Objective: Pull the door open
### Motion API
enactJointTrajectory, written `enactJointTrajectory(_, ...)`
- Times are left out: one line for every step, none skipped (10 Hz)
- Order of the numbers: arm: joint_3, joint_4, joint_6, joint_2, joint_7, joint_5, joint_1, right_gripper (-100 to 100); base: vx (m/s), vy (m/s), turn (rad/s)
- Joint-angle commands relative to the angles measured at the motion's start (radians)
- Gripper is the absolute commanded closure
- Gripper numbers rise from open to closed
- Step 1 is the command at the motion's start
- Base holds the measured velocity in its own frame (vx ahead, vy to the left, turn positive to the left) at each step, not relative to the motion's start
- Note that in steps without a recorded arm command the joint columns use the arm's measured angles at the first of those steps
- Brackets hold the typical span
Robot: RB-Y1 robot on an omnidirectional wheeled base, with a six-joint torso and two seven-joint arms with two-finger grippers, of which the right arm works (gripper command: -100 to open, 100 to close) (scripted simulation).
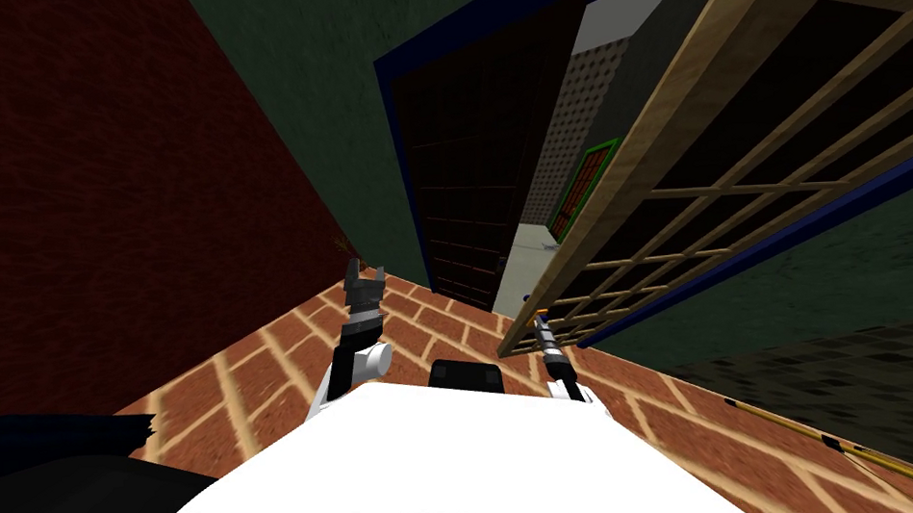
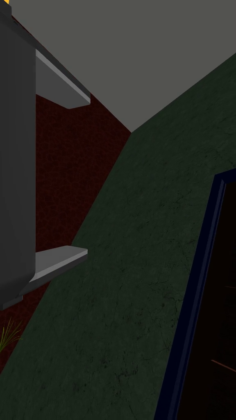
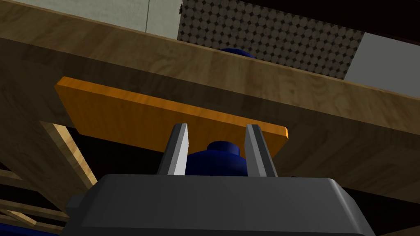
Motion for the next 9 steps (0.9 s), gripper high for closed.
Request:
enactJointTrajectory(-0.021, 0.038, -0.013, -0.022, -0.005, -0.010, -0.018, 100, -0.002, -0.008, 0.008)
enactJointTrajectory(-0.017, 0.042, -0.022, -0.024, -0.046, -0.001, -0.020, 100, -0.005, -0.008, -0.020)
enactJointTrajectory(-0.013, 0.045, -0.031, -0.026, -0.072, 0.008, -0.022, 100, -0.024, -0.010, -0.040)
enactJointTrajectory(-0.013, 0.045, -0.031, -0.026, -0.088, 0.008, -0.022, 100, -0.029, -0.013, -0.013)
enactJointTrajectory(-0.010, 0.049, -0.039, -0.028, -0.123, 0.017, -0.024, 100, -0.023, -0.008, -0.028)
enactJointTrajectory(-0.010, 0.049, -0.039, -0.028, -0.130, 0.017, -0.024, 100, -0.012, -0.001, -0.014)
enactJointTrajectory(-0.006, 0.052, -0.049, -0.031, -0.162, 0.027, -0.026, 100, -0.013, -0.011, -0.014)
enactJointTrajectory(-0.006, 0.052, -0.049, -0.031, -0.172, 0.027, -0.026, 100, 0.002, -0.015, -0.021)
enactJointTrajectory(-0.002, 0.056, -0.058, -0.033, -0.210, 0.036, -0.028, 100, -0.007, -0.007, -0.023)
